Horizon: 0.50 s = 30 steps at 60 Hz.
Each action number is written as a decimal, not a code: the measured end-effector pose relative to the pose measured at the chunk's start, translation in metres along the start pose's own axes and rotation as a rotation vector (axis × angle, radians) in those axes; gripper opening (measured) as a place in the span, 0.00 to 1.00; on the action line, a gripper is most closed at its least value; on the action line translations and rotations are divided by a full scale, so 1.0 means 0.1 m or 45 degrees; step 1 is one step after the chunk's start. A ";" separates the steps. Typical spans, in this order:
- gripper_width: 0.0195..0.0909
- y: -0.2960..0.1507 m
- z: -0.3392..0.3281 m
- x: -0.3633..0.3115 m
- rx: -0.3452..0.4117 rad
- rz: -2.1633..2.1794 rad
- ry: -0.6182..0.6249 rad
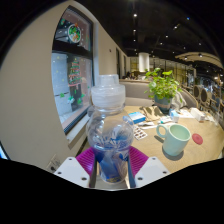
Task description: Pour water
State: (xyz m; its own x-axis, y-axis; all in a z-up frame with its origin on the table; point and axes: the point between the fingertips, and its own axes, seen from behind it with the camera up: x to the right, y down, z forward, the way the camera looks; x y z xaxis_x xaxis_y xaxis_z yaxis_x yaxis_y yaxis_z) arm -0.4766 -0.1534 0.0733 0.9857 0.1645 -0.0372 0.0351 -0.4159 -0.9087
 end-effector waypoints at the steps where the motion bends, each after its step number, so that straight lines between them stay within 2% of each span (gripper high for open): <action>1: 0.32 0.00 0.02 -0.01 0.000 -0.001 -0.002; 5: 0.28 -0.05 0.00 0.01 0.010 0.014 0.000; 18: 0.28 -0.43 -0.08 0.13 0.068 0.067 0.008; 30: 0.28 -1.16 -0.20 0.23 0.156 0.507 -0.190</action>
State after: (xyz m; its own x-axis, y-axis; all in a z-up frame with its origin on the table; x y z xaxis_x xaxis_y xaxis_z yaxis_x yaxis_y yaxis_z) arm -0.4543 -0.1189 0.1862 0.8834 0.1444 -0.4459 -0.3712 -0.3651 -0.8537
